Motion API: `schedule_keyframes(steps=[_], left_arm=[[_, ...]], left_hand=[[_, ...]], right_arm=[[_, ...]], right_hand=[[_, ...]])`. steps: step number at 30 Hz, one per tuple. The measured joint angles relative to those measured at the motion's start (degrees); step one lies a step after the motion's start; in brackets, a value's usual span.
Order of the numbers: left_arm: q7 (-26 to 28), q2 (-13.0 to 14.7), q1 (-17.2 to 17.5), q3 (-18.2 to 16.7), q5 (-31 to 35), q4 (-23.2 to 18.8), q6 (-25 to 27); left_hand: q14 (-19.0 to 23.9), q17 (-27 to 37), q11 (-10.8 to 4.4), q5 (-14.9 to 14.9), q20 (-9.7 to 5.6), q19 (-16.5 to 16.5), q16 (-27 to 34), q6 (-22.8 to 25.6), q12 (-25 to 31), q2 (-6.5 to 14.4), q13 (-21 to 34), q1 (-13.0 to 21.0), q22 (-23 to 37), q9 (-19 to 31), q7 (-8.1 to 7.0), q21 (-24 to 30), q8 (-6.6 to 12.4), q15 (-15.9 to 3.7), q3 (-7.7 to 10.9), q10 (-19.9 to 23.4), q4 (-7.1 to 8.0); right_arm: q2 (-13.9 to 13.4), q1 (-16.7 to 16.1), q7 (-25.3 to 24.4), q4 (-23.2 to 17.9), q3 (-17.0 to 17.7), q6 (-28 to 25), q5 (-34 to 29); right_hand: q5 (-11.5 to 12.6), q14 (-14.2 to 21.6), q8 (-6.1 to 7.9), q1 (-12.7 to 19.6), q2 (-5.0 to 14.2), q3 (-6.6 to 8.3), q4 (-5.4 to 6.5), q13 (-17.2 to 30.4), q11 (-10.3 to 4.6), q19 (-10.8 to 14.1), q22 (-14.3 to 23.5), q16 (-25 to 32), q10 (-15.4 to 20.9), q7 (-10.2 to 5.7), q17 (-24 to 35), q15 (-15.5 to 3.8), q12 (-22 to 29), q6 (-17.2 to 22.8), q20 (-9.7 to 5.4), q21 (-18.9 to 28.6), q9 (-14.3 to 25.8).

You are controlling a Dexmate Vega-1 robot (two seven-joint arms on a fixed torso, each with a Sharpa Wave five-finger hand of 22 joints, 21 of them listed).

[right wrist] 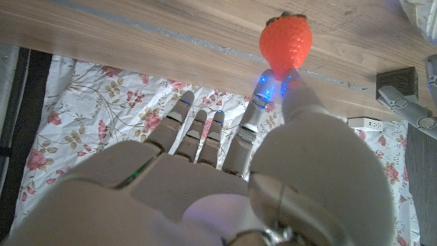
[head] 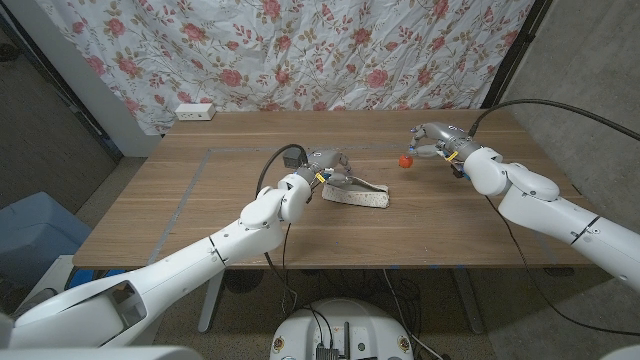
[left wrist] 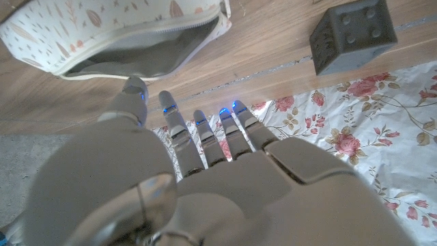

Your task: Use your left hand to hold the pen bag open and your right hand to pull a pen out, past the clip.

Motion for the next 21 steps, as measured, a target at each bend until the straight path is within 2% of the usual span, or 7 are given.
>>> schedule_keyframes(steps=[8,10,21], left_arm=[[0.59,-0.15,0.22,-0.91,-0.25,-0.38,0.18],[0.89,-0.21,0.37,-1.23,-0.43,-0.5,0.33],[4.0,-0.87,2.07,-4.17,-3.97,-1.24,1.55]], left_hand=[[0.0,0.0,0.0,0.0,0.41,-0.41,0.0,-0.05,-0.25,0.0,0.0,0.0,0.3,0.0,0.05,0.0,-0.43,0.0,0.0,0.0,0.0],[0.0,0.1,0.0,0.0,0.41,-0.41,0.0,-0.54,-0.36,0.0,0.0,0.0,0.3,0.0,0.53,0.0,-0.43,0.0,0.0,0.0,0.0],[-0.42,0.13,0.57,0.0,0.72,-0.72,0.0,-1.7,-0.46,0.31,0.0,-0.31,0.3,0.0,0.79,-0.37,-0.64,-0.01,-0.2,-0.58,0.2]], right_arm=[[0.01,0.65,0.0,1.38,-0.82,-0.49,-0.33],[0.03,0.78,0.0,1.65,-0.98,-0.52,-0.41],[0.52,1.65,0.09,4.15,-2.27,-0.45,-0.62]], right_hand=[[-0.04,0.53,-0.01,0.0,0.0,-0.08,-0.08,0.0,0.0,0.0,0.0,0.0,-0.01,0.0,0.0,-0.12,0.0,0.0,0.0,0.0,-0.02],[-0.05,0.53,-0.06,0.0,0.0,-0.08,-0.08,0.0,0.0,0.0,0.0,0.0,0.0,0.0,0.0,-0.12,0.0,0.0,0.0,0.0,-0.14],[-0.13,0.52,-0.21,-0.02,-0.02,-0.08,-0.08,0.0,0.0,0.0,0.0,0.0,-0.01,0.0,0.0,-0.11,0.0,0.0,0.0,0.0,-0.31]])
